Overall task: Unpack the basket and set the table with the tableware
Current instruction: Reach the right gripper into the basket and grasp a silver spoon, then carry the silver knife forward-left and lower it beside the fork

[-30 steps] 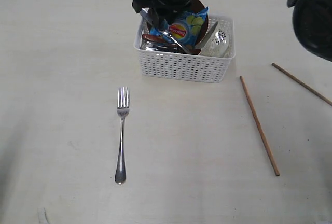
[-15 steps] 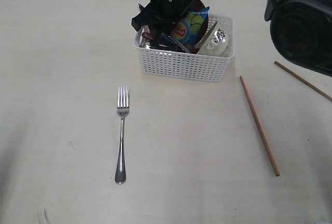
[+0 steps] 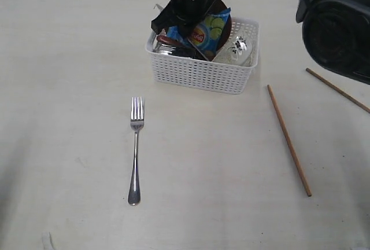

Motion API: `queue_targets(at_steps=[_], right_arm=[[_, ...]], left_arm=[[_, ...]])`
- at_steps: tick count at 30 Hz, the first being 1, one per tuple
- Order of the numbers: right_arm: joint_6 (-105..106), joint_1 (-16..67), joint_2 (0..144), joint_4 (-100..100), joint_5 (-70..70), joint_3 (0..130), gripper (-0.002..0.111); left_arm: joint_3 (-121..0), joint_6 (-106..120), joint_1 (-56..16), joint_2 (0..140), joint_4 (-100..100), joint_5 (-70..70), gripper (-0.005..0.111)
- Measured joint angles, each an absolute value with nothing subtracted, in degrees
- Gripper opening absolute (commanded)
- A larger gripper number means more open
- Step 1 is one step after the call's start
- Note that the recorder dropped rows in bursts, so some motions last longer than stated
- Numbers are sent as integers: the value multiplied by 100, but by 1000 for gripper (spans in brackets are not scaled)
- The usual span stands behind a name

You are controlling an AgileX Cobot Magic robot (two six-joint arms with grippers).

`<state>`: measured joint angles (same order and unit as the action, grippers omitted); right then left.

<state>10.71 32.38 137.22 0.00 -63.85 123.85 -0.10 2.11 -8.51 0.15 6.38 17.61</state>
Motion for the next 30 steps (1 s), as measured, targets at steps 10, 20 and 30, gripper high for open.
queue_targets(at_steps=[10,20,30], right_arm=[[1085,3347,13122,141,-6334,12374,-1],[1042,3364,12491,654,-6185,12374,-1],[741,3373,11916,1903,-6552,12374,-1]], left_arm=[[-10,211,-851,15,638,1761,0],[-10,211,-851,15,638,1761,0],[-10,211,-851,15,638,1761,0]])
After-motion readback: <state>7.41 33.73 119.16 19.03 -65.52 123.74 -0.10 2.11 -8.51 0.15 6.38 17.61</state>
